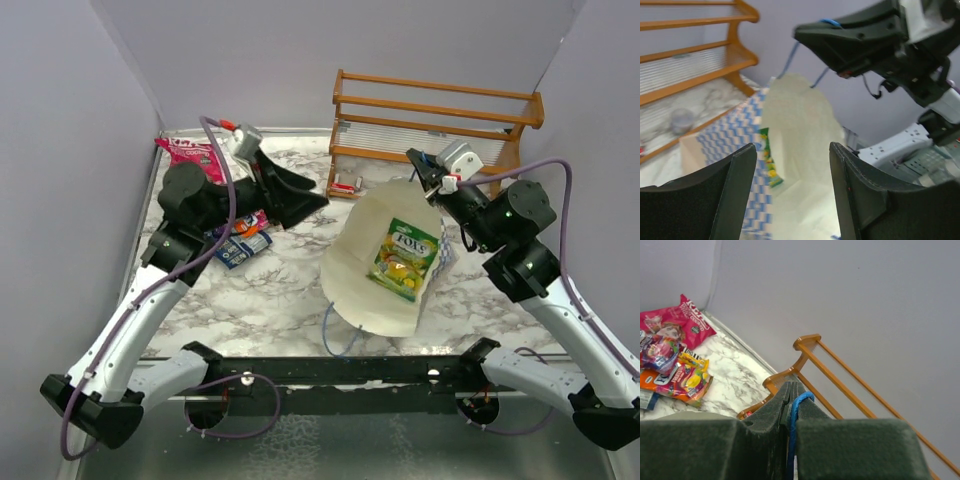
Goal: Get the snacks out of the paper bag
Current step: Adjust the paper bag at the center of the board.
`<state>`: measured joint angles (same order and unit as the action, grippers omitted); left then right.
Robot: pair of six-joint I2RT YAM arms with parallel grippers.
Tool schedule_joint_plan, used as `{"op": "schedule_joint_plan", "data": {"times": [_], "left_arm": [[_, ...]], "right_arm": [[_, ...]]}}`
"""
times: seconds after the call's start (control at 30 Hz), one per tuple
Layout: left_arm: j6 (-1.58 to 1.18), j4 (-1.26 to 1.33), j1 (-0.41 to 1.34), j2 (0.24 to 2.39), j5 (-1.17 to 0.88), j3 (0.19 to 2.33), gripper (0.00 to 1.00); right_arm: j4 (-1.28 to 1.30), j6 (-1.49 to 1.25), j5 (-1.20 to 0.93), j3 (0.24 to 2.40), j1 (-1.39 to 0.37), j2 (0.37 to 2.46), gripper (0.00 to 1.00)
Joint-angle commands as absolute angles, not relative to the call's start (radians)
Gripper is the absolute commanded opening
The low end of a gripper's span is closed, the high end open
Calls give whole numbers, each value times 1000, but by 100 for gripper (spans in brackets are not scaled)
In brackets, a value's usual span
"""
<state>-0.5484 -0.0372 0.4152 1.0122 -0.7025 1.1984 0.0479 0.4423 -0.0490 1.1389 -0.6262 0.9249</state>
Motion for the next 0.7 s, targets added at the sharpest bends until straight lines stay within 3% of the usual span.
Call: {"op": "schedule_joint_plan", "data": {"times": [0.0,0.2,0.67], "left_arm": [[-598,140,601,1012,-566,1151,62],[-433,42,816,1067,-378,1173,62],[-396,-31,932,1083,-150,971,54]], "right_arm": [[-13,446,17,1201,-623,943,2],[-5,345,-67,1206,-623,959,2],[-106,52,-286,1110,-623,1007,2]]}}
